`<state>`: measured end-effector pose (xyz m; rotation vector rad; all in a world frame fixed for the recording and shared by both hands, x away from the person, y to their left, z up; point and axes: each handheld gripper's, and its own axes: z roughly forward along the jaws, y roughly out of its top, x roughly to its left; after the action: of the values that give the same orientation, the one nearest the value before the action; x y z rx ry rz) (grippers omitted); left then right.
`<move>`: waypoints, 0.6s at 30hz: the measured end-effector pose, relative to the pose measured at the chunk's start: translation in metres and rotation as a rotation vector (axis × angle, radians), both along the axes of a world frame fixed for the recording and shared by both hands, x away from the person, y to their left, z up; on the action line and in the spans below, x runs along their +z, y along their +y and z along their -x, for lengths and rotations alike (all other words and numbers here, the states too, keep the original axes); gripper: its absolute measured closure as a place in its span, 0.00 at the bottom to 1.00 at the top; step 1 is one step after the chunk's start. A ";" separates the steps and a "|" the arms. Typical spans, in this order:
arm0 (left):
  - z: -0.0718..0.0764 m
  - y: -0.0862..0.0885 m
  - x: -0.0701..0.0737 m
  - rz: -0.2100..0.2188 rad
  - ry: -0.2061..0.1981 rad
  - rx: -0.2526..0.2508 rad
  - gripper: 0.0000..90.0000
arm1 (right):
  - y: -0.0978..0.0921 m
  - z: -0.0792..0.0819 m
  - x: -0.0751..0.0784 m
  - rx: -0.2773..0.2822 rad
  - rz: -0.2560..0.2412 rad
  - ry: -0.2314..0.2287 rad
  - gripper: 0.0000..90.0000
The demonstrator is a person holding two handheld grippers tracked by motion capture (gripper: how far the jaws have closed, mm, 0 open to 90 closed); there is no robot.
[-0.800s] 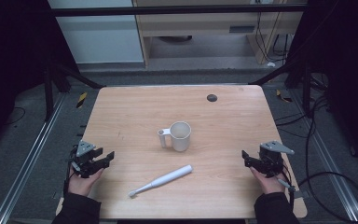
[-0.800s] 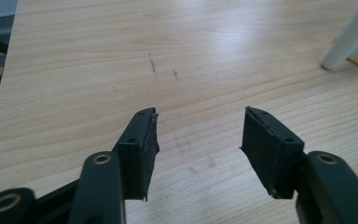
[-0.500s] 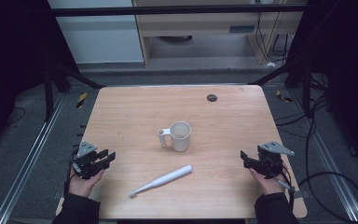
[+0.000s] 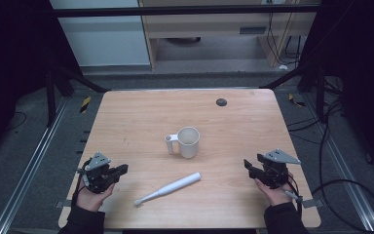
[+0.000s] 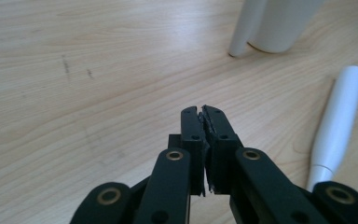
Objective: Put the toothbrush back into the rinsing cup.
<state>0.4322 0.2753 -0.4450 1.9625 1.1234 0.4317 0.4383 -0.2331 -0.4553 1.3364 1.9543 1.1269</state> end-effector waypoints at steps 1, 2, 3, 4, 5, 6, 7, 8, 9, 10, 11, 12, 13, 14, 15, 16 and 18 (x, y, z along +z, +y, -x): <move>0.001 -0.002 0.000 -0.001 0.005 -0.009 0.98 | 0.001 0.000 0.000 0.004 -0.005 0.006 0.50; 0.002 -0.003 0.000 -0.004 0.008 -0.017 0.99 | 0.003 0.000 0.000 0.007 -0.004 0.007 0.52; 0.003 -0.005 -0.001 -0.006 0.010 -0.026 0.99 | 0.003 0.001 0.001 0.011 -0.009 0.010 0.53; 0.004 -0.007 -0.001 -0.008 0.013 -0.035 0.99 | 0.005 0.001 0.001 0.014 -0.006 0.009 0.54; 0.006 -0.008 -0.001 -0.010 0.018 -0.045 0.99 | 0.006 0.001 0.001 0.020 -0.008 0.015 0.55; 0.007 -0.010 -0.002 -0.009 0.020 -0.054 0.99 | 0.007 0.001 0.001 0.023 0.000 0.012 0.56; 0.009 -0.012 -0.002 -0.010 0.025 -0.067 0.99 | 0.008 0.001 0.001 0.026 0.001 0.014 0.58; 0.010 -0.014 -0.002 -0.014 0.026 -0.075 0.99 | 0.010 0.001 0.001 0.031 -0.005 0.020 0.59; 0.011 -0.016 -0.003 -0.014 0.027 -0.081 0.99 | 0.011 0.001 0.002 0.032 -0.008 0.024 0.59; 0.012 -0.018 -0.003 -0.015 0.029 -0.089 0.99 | 0.012 0.001 0.001 0.037 -0.003 0.020 0.61; 0.014 -0.019 -0.003 -0.014 0.030 -0.097 0.99 | 0.014 0.001 0.002 0.042 -0.009 0.029 0.62; 0.015 -0.021 -0.003 -0.018 0.033 -0.108 0.99 | 0.015 0.000 0.001 0.048 -0.005 0.026 0.62; 0.016 -0.022 -0.003 -0.018 0.034 -0.113 0.99 | 0.017 0.000 0.001 0.056 -0.007 0.031 0.63; 0.018 -0.025 -0.004 -0.024 0.041 -0.129 0.99 | 0.020 0.000 0.001 0.062 -0.008 0.038 0.65; 0.018 -0.025 -0.004 -0.024 0.041 -0.129 0.99 | 0.020 0.000 0.001 0.062 -0.008 0.038 0.65; 0.018 -0.026 -0.004 -0.029 0.042 -0.136 0.99 | 0.023 -0.001 0.000 0.077 -0.007 0.046 0.66; 0.020 -0.030 -0.006 -0.033 0.053 -0.155 1.00 | 0.029 -0.003 0.000 0.092 -0.006 0.054 0.69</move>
<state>0.4125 0.2455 -0.4510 2.0835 0.9937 0.3197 0.4409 -0.2044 -0.4558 1.3049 2.0715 1.1514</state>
